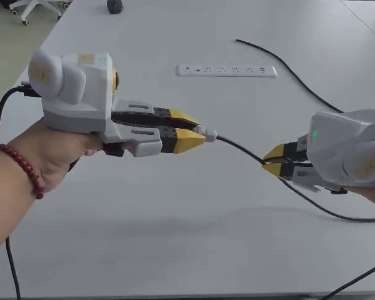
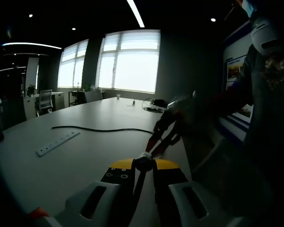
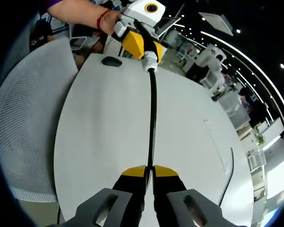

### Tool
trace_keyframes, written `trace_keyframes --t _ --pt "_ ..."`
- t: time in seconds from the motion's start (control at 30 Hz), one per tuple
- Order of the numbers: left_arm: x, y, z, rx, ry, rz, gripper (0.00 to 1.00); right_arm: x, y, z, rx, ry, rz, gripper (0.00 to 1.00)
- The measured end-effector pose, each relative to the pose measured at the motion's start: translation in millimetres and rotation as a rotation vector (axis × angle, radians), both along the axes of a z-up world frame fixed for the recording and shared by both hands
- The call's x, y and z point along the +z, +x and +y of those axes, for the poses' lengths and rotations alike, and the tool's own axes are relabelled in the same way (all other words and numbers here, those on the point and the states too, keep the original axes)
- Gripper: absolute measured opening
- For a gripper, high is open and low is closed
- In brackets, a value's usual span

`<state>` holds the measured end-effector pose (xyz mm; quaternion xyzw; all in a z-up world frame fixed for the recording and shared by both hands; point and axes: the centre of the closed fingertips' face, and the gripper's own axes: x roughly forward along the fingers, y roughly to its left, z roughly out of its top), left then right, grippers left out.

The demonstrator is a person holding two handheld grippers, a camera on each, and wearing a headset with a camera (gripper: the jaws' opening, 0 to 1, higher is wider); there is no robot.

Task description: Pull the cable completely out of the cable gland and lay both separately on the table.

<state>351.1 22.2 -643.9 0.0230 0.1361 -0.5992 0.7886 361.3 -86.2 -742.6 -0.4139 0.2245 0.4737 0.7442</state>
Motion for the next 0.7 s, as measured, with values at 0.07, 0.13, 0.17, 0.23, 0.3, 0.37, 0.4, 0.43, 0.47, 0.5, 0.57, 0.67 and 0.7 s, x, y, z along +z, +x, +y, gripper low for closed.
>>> trace_keyframes --t 0.07,0.13,0.17,0.23,0.3,0.37,0.4,0.43,0.47,0.5,0.57,0.67,0.7 --pt "-0.4 0.7 1.1 0.002 0.003 -0.002 0.15 -7.1 1.2 -5.8 -0.002 -0.023 0.002 0.00" --pt "-0.2 1.1 2.0 0.002 0.003 -0.002 0.15 -16.0 1.9 -13.3 -0.009 -0.045 0.017 0.00" --pt "0.0 1.7 2.5 0.004 0.003 -0.004 0.15 -20.9 3.1 -17.8 -0.019 -0.054 0.024 0.00" --pt "-0.2 2.3 3.2 0.004 0.007 -0.008 0.15 -26.7 2.6 -23.5 -0.033 -0.066 0.042 0.00" --pt "-0.2 2.7 4.2 0.003 0.009 -0.012 0.15 -30.2 2.5 -27.4 -0.042 -0.065 0.052 0.00" --pt "-0.8 3.5 5.1 0.004 0.013 -0.017 0.15 -32.9 3.5 -31.0 -0.052 -0.068 0.056 0.00" --pt "-1.3 4.0 5.6 0.005 0.016 -0.018 0.15 -34.2 2.9 -31.7 -0.055 -0.069 0.063 0.00" --pt "-1.8 4.1 5.8 0.005 0.017 -0.018 0.15 -36.0 3.2 -32.9 -0.057 -0.073 0.062 0.00" --pt "-2.2 4.2 6.0 0.004 0.018 -0.018 0.15 -36.7 2.9 -33.9 -0.059 -0.077 0.065 0.00" --pt "-2.3 4.1 6.0 0.005 0.019 -0.019 0.15 -39.0 2.5 -35.6 -0.062 -0.084 0.072 0.00" --pt "-2.1 4.2 6.2 0.005 0.017 -0.018 0.15 -41.0 3.3 -37.6 -0.063 -0.088 0.072 0.00" --pt "-2.1 5.4 7.3 0.007 0.017 -0.018 0.15 -45.6 3.1 -40.8 -0.078 -0.089 0.088 0.00" --pt "-2.4 5.9 7.6 0.009 0.018 -0.017 0.15 -46.4 3.1 -41.2 -0.081 -0.089 0.089 0.00"
